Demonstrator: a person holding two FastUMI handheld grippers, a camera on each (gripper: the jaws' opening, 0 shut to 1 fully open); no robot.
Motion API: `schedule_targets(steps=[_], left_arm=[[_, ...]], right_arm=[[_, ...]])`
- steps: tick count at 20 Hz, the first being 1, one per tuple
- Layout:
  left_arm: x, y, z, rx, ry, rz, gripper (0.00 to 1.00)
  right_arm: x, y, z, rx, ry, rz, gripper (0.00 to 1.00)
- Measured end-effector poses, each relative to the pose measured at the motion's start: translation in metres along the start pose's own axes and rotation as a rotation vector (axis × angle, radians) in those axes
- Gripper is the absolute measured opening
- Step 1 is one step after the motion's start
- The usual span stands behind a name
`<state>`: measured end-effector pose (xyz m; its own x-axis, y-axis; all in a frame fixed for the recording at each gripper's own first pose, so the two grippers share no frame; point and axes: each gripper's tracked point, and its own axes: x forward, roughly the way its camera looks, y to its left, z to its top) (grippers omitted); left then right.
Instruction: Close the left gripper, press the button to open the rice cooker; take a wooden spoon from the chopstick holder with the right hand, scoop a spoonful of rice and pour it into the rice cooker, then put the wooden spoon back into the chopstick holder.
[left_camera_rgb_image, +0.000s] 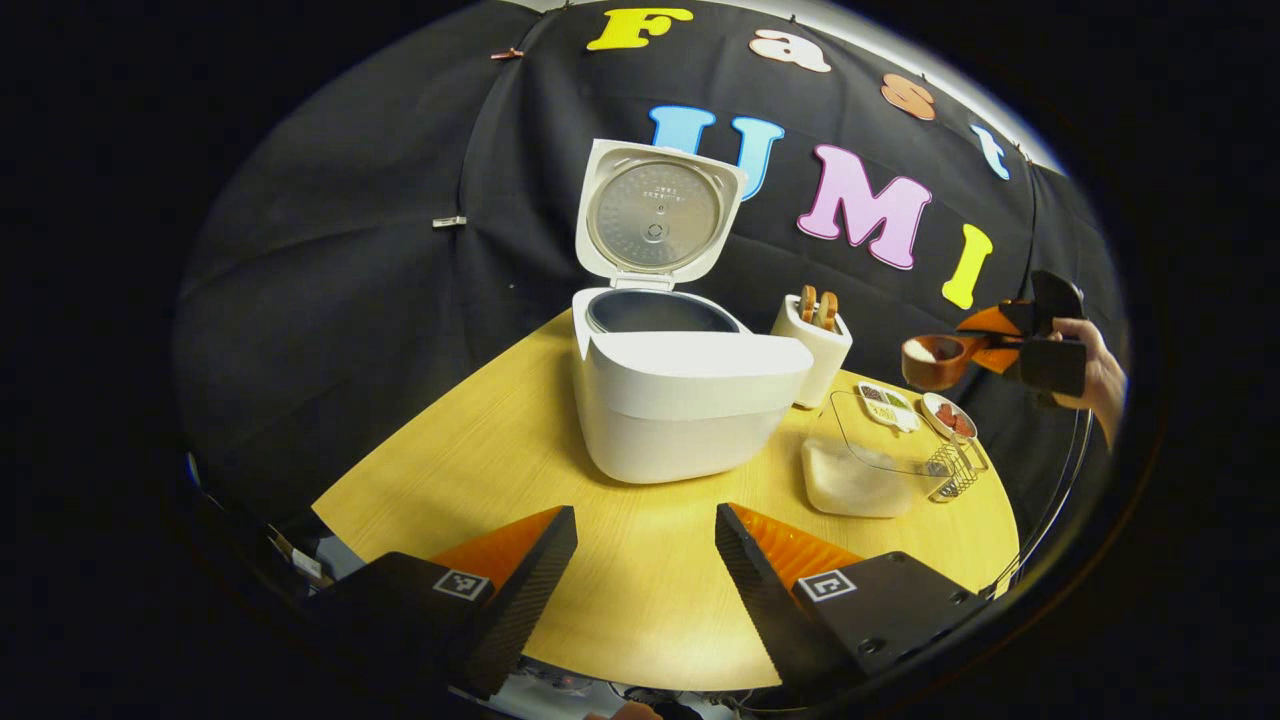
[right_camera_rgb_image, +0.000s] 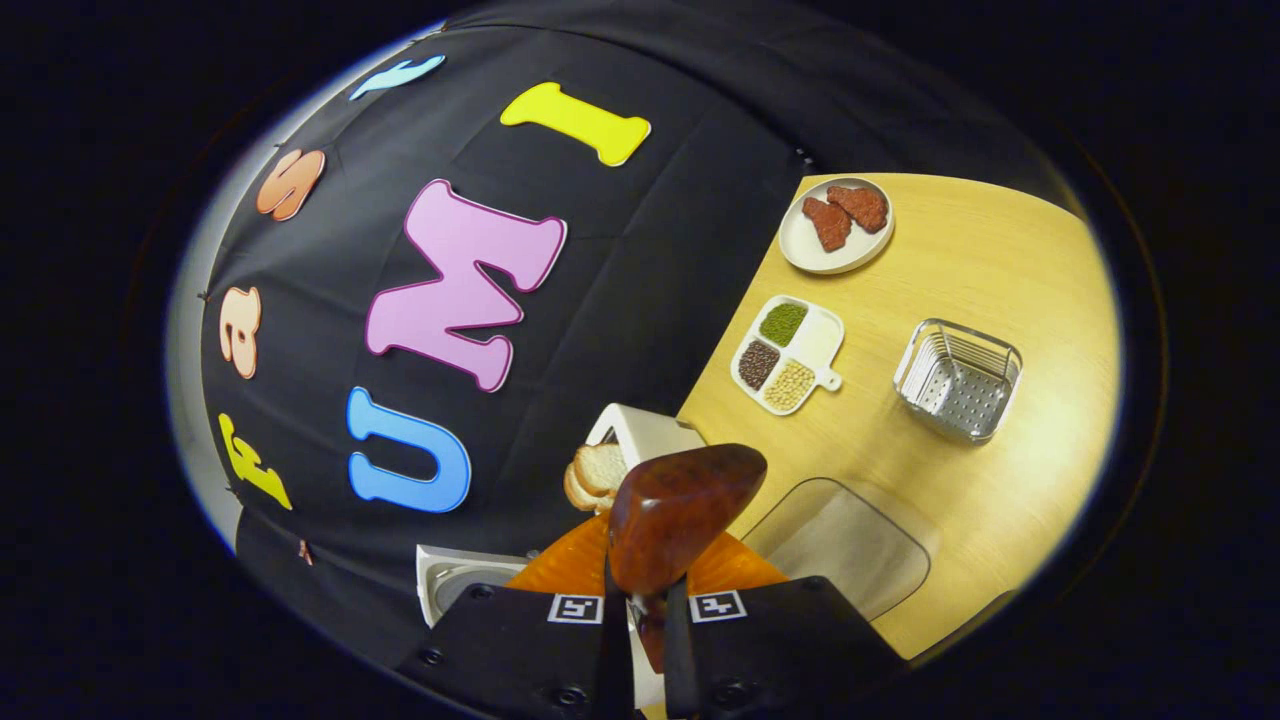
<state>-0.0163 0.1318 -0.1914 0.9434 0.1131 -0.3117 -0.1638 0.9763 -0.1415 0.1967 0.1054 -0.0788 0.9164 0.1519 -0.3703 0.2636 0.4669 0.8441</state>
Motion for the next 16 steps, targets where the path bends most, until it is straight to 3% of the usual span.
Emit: schedule_targets(steps=[7, 8, 9, 16], left_arm=[[-0.006, 0.029, 0.001, -0.022, -0.010, 0.037, 0.96], [-0.007, 0.034, 0.001, -0.028, -0.010, 0.044, 0.96], [-0.009, 0.039, 0.001, -0.034, -0.012, 0.050, 0.96], [-0.018, 0.072, -0.013, -0.087, 0.005, 0.108, 0.96]], right_arm=[[0.021, 0.075, -0.058, 0.012, 0.075, 0.087, 0.16], [0.024, 0.081, -0.069, 0.015, 0.081, 0.095, 0.12], [0.029, 0.086, -0.079, 0.018, 0.086, 0.099, 0.17], [0.056, 0.115, -0.156, -0.069, 0.146, 0.127, 0.17]])
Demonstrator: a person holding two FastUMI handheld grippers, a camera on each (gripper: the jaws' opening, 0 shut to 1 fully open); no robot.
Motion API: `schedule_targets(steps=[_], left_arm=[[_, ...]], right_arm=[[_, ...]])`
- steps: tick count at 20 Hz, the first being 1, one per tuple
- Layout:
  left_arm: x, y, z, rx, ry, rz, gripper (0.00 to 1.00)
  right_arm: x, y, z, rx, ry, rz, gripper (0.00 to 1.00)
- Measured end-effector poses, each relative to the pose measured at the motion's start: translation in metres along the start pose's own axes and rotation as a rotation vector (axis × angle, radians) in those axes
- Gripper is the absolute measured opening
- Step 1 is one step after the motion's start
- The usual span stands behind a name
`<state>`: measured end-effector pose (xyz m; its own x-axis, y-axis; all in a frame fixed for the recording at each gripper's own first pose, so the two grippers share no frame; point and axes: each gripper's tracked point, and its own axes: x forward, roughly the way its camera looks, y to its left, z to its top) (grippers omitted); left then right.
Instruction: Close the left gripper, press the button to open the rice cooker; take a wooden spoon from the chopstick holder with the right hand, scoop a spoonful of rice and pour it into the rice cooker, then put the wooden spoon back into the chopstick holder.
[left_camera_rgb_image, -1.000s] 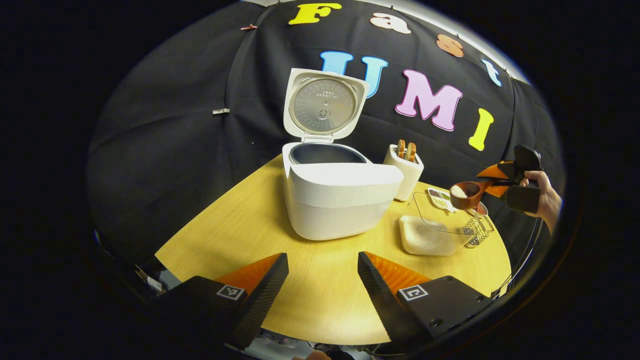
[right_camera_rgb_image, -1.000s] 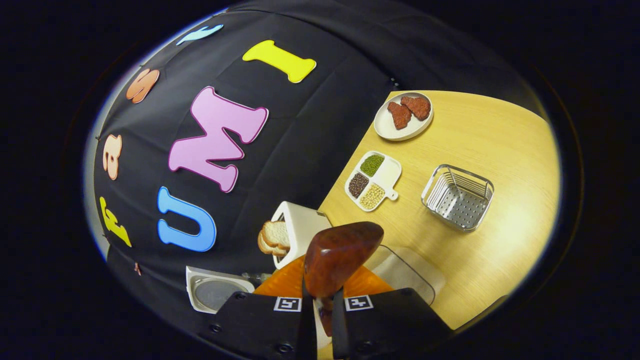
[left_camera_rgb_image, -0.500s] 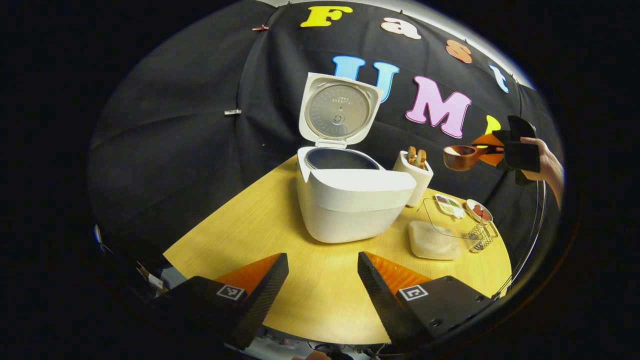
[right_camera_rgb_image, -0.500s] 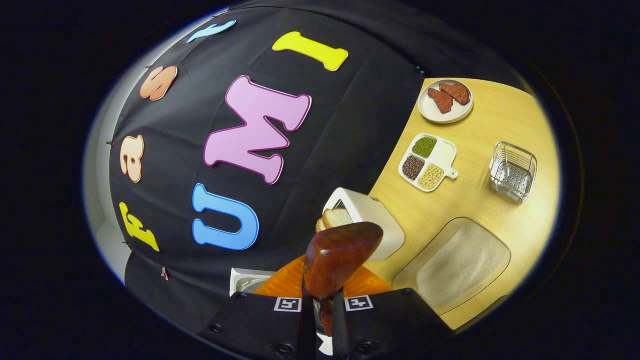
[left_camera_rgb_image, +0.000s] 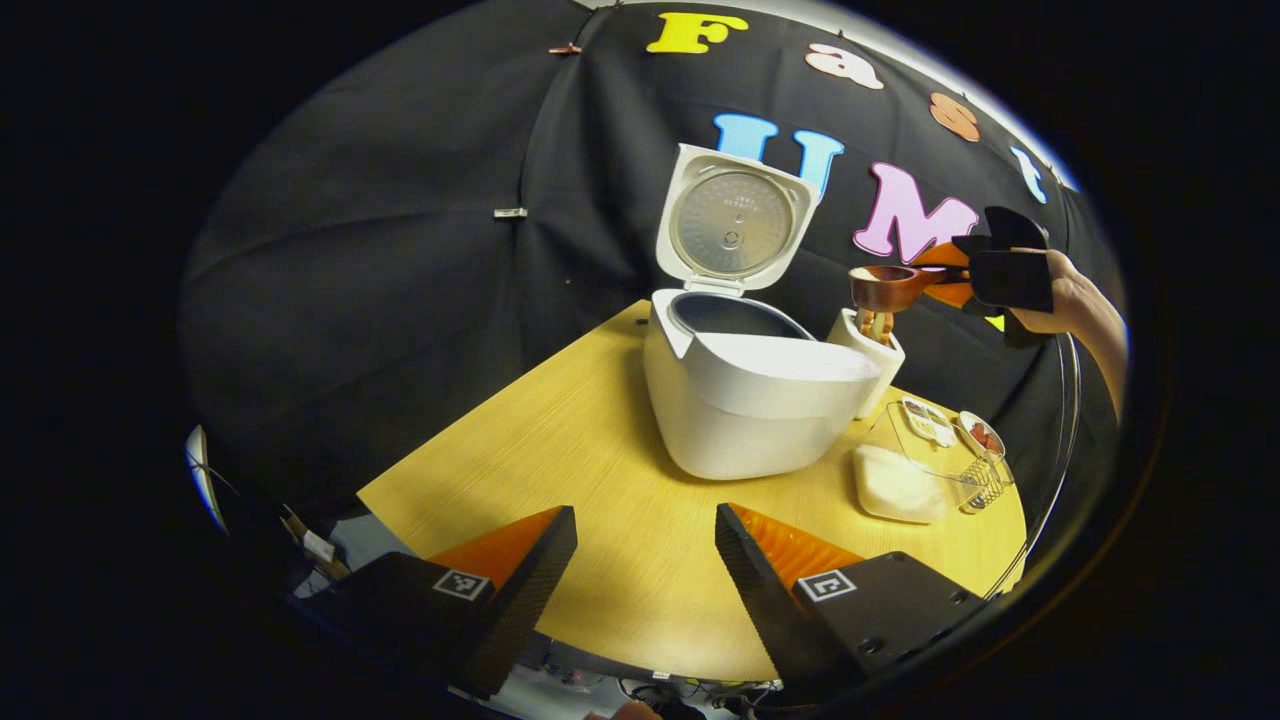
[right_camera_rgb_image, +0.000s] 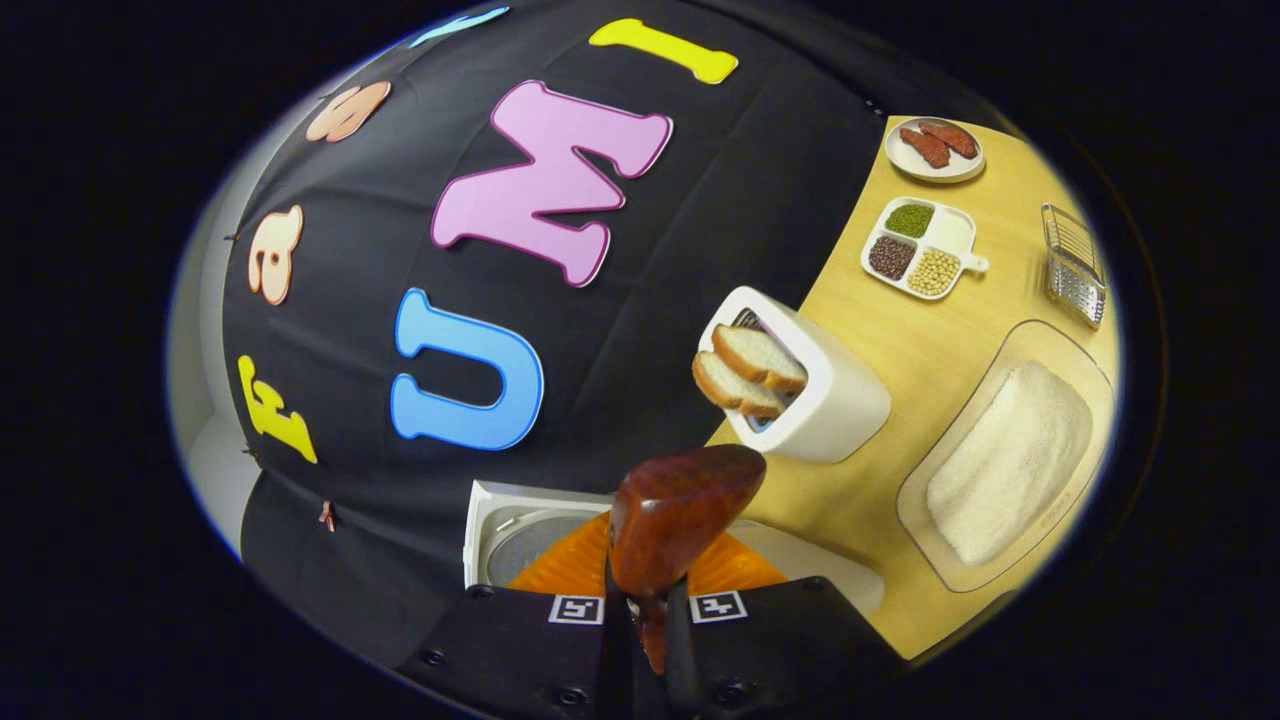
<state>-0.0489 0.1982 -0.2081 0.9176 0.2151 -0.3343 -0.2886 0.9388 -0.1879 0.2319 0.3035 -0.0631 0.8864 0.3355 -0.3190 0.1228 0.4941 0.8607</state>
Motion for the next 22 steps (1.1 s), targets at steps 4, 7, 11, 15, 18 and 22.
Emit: schedule_targets(steps=[4, 7, 11, 15, 18, 22], left_arm=[[-0.004, 0.022, -0.004, -0.037, 0.005, 0.050, 0.96], [-0.004, 0.029, -0.011, -0.055, 0.028, 0.062, 0.99], [-0.004, 0.045, -0.011, -0.055, 0.031, 0.076, 0.96], [-0.003, 0.045, -0.006, -0.056, 0.022, 0.073, 0.96], [0.001, 0.043, -0.006, -0.052, 0.026, 0.073, 0.96], [0.003, 0.036, -0.004, -0.043, 0.020, 0.059, 0.96]], right_arm=[[0.028, 0.031, -0.029, -0.182, 0.007, 0.030, 0.16], [0.043, 0.055, -0.041, -0.348, -0.021, 0.076, 0.16], [0.063, 0.070, -0.064, -0.537, -0.042, 0.118, 0.16], [0.078, 0.073, -0.085, -0.810, -0.079, 0.135, 0.16], [0.081, 0.084, -0.107, -1.015, -0.076, 0.198, 0.16], [0.078, 0.095, -0.141, -1.237, -0.065, 0.308, 0.16]])
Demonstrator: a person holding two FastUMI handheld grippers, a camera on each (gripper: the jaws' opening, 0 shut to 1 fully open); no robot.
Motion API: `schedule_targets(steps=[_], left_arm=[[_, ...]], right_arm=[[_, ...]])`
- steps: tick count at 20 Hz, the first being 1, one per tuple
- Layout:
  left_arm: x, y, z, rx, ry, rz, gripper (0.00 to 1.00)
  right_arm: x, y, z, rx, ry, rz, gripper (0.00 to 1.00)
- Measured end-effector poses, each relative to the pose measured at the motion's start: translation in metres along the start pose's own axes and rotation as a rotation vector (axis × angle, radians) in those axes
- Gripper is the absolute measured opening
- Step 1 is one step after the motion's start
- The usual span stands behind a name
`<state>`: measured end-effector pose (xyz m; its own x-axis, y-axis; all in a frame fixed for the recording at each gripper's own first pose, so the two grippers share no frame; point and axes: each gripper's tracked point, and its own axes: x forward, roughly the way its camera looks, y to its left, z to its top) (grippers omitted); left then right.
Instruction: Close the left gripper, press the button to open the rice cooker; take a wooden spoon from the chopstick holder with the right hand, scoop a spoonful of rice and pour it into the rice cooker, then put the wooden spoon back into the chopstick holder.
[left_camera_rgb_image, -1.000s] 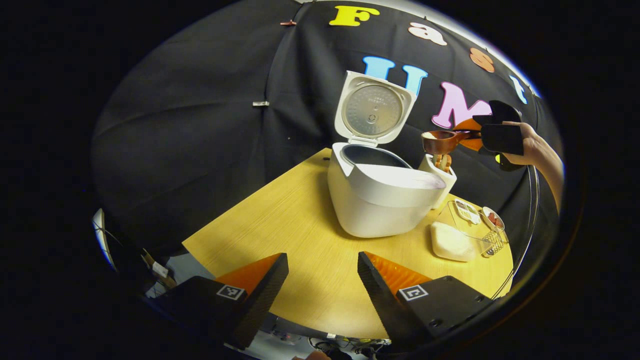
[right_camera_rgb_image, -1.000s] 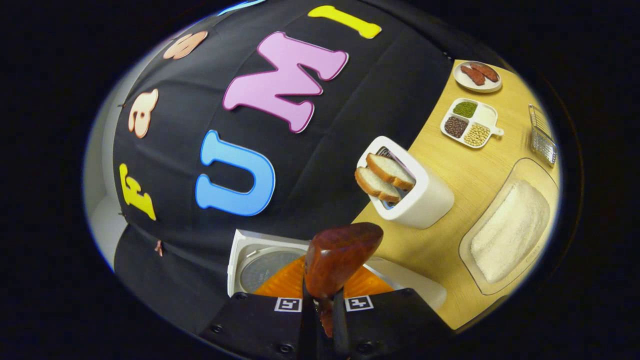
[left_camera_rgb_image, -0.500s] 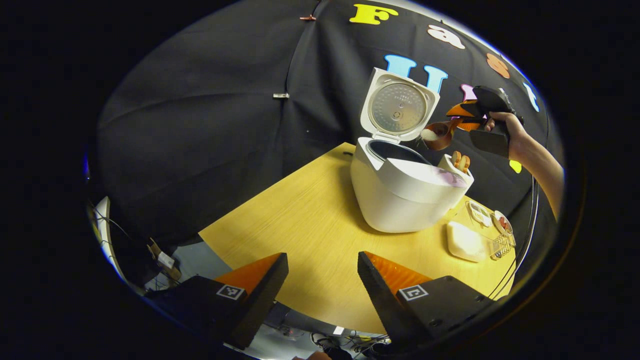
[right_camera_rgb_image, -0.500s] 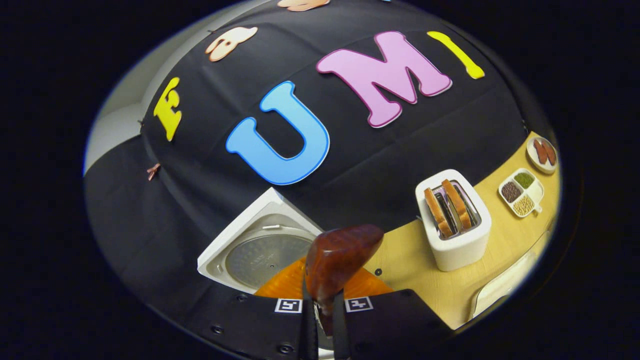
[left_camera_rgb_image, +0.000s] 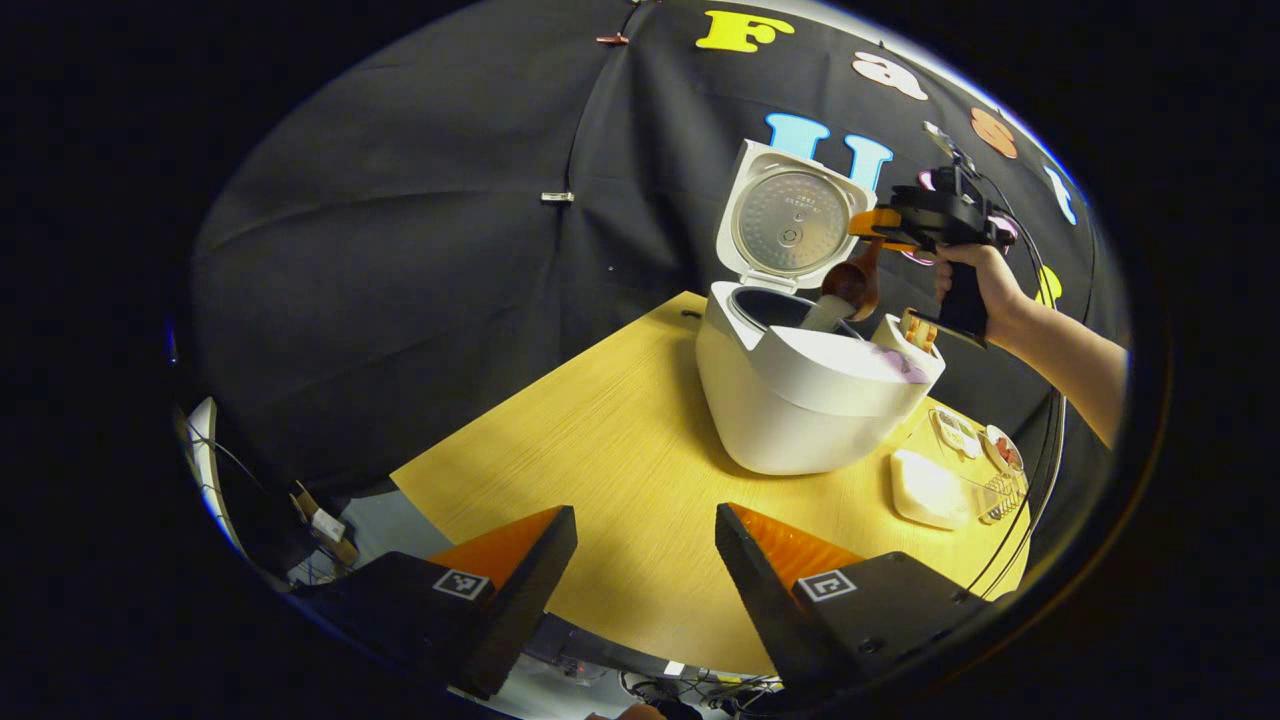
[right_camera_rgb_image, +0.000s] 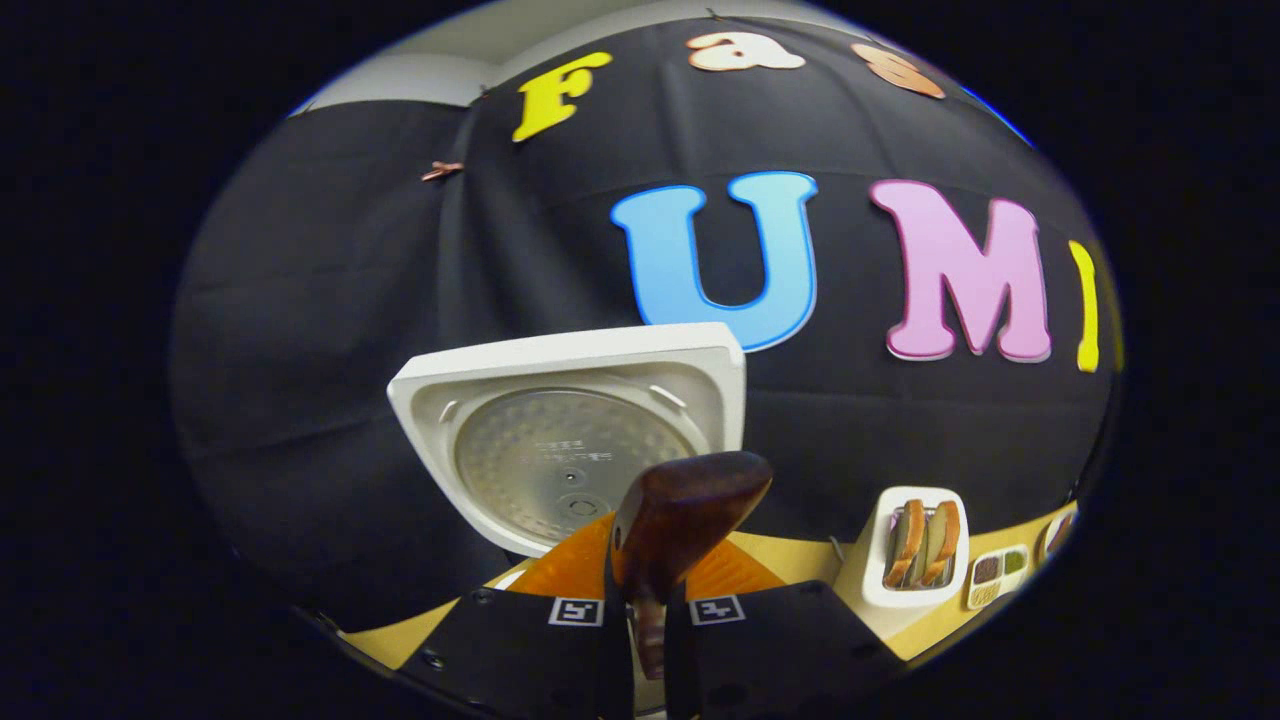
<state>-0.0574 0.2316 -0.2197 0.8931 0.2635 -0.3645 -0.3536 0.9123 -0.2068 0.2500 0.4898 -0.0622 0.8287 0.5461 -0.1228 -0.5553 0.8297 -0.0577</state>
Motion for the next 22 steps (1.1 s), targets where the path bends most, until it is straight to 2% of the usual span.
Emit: schedule_targets(steps=[7, 9, 12, 16, 19, 22], left_arm=[[-0.005, -0.007, 0.001, 0.000, -0.009, -0.004, 0.96], [-0.006, -0.008, 0.000, -0.002, -0.009, -0.001, 0.96], [-0.010, -0.010, -0.003, 0.002, -0.010, 0.000, 0.96], [-0.013, -0.022, -0.002, 0.010, -0.014, -0.013, 0.96], [-0.015, -0.038, 0.001, 0.021, -0.020, -0.032, 0.96], [-0.016, -0.059, 0.005, 0.041, -0.027, -0.062, 0.96]], right_arm=[[0.000, 0.041, -0.022, -0.226, 0.006, 0.121, 0.16], [-0.003, 0.043, -0.029, -0.242, 0.028, 0.131, 0.16], [-0.012, 0.040, -0.024, -0.128, 0.040, 0.139, 0.16], [-0.035, 0.021, 0.011, 0.090, 0.020, 0.126, 0.16], [-0.058, -0.012, 0.038, 0.208, -0.016, 0.102, 0.16], [-0.090, -0.059, 0.055, 0.259, -0.041, 0.043, 0.16]])
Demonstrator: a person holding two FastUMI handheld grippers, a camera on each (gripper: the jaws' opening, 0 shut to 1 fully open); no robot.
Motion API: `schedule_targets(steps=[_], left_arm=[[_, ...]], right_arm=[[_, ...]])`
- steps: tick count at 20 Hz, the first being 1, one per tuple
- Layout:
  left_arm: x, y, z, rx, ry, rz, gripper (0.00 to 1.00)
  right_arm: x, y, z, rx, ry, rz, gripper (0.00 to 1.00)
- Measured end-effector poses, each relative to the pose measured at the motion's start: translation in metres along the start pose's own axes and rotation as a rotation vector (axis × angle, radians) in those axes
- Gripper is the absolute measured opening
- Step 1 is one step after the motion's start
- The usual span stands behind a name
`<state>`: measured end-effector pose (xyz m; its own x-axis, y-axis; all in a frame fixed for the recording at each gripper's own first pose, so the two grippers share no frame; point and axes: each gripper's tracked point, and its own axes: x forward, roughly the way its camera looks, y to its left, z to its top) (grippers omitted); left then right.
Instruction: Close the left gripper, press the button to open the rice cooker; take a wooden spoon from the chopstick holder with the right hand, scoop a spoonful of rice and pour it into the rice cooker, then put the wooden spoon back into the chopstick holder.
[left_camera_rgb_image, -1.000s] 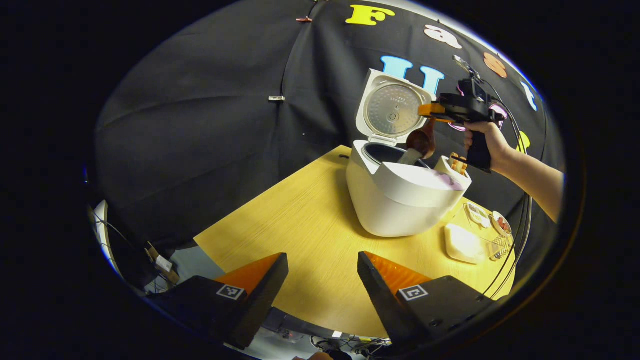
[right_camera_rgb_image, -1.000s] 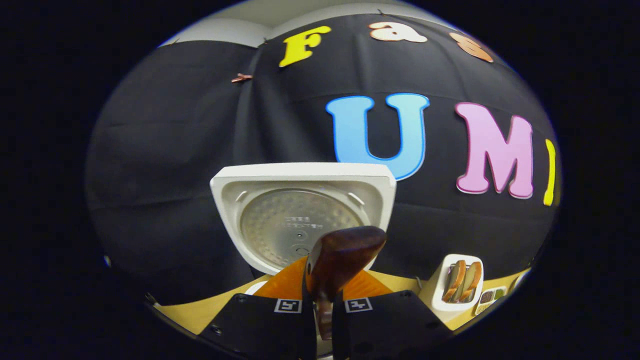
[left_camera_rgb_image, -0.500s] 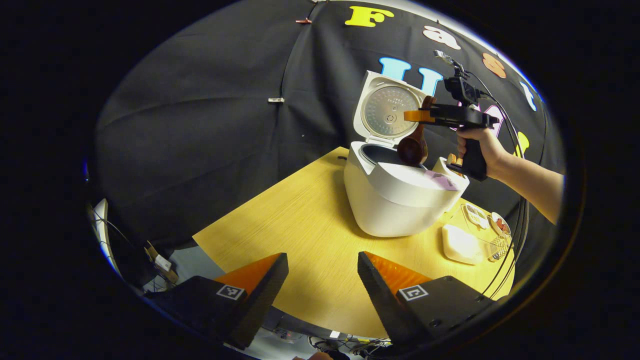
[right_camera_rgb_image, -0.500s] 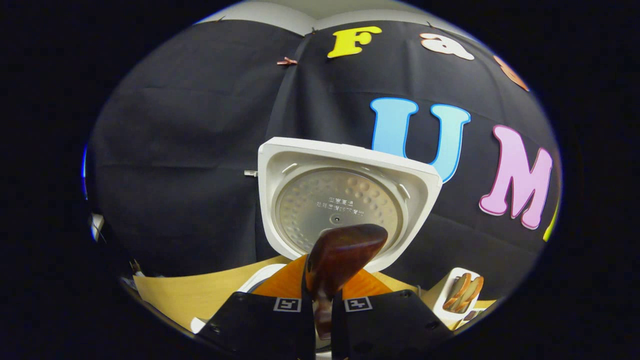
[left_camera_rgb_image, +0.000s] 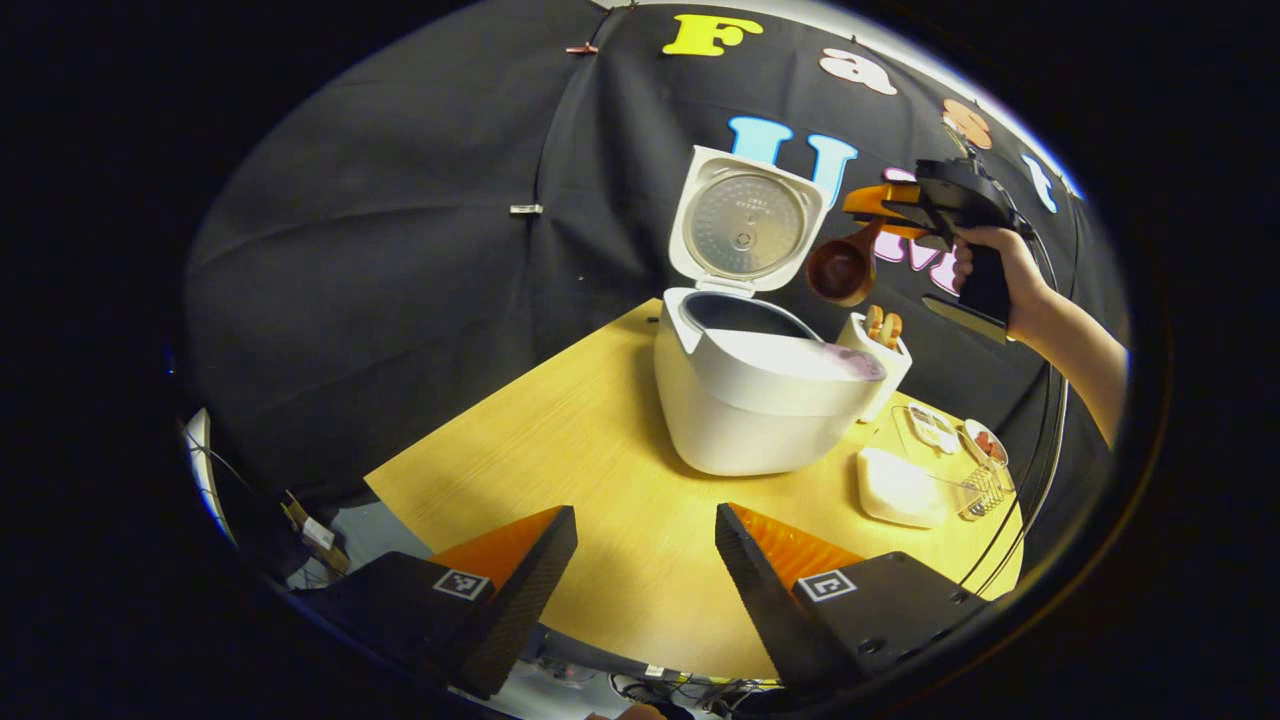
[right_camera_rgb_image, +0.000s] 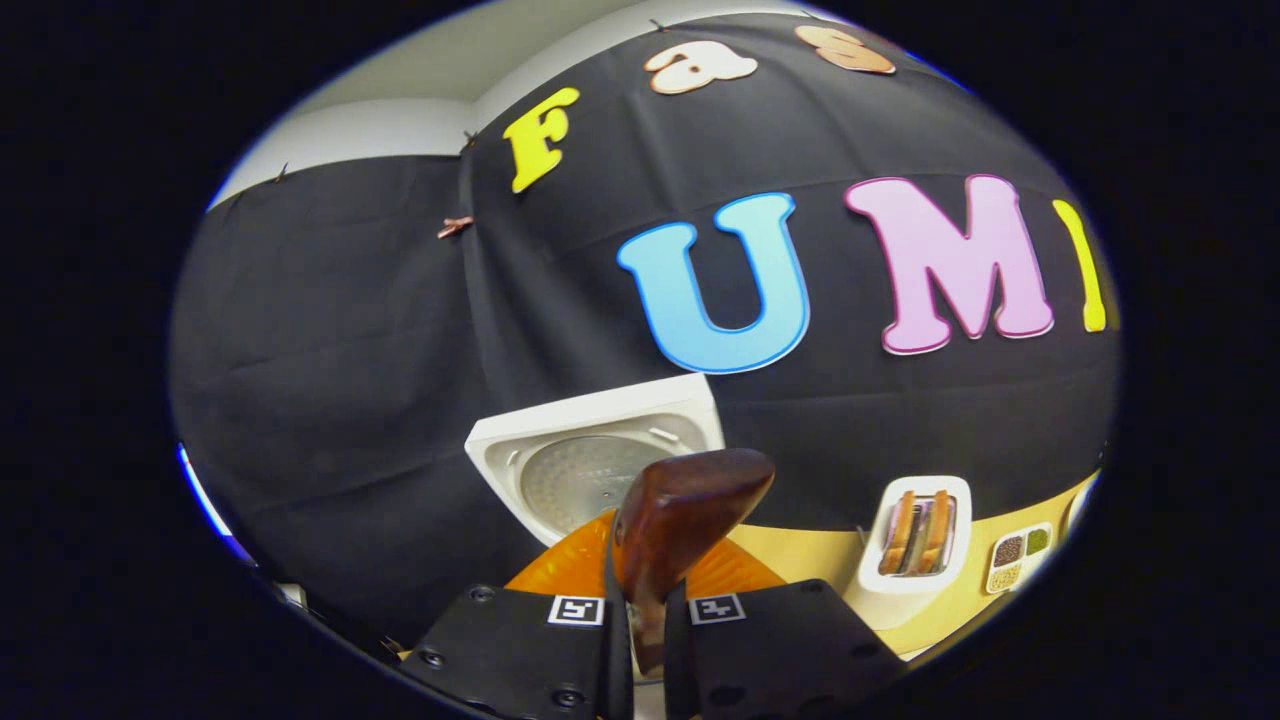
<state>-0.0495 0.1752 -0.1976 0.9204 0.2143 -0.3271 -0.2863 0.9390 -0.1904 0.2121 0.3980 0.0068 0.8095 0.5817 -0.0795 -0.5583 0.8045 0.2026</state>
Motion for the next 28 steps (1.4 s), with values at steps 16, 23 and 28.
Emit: schedule_targets(steps=[16, 23, 28], left_arm=[[-0.006, -0.156, 0.020, 0.138, -0.047, -0.095, 0.96], [-0.017, -0.180, 0.027, 0.160, -0.066, -0.006, 0.96], [-0.028, -0.186, 0.027, 0.145, -0.079, 0.068, 0.96]], right_arm=[[-0.217, -0.311, 0.040, 0.157, -0.095, -0.442, 0.16], [-0.265, -0.395, -0.014, 0.205, -0.045, -0.559, 0.16], [-0.276, -0.424, -0.059, 0.270, 0.020, -0.572, 0.16]])
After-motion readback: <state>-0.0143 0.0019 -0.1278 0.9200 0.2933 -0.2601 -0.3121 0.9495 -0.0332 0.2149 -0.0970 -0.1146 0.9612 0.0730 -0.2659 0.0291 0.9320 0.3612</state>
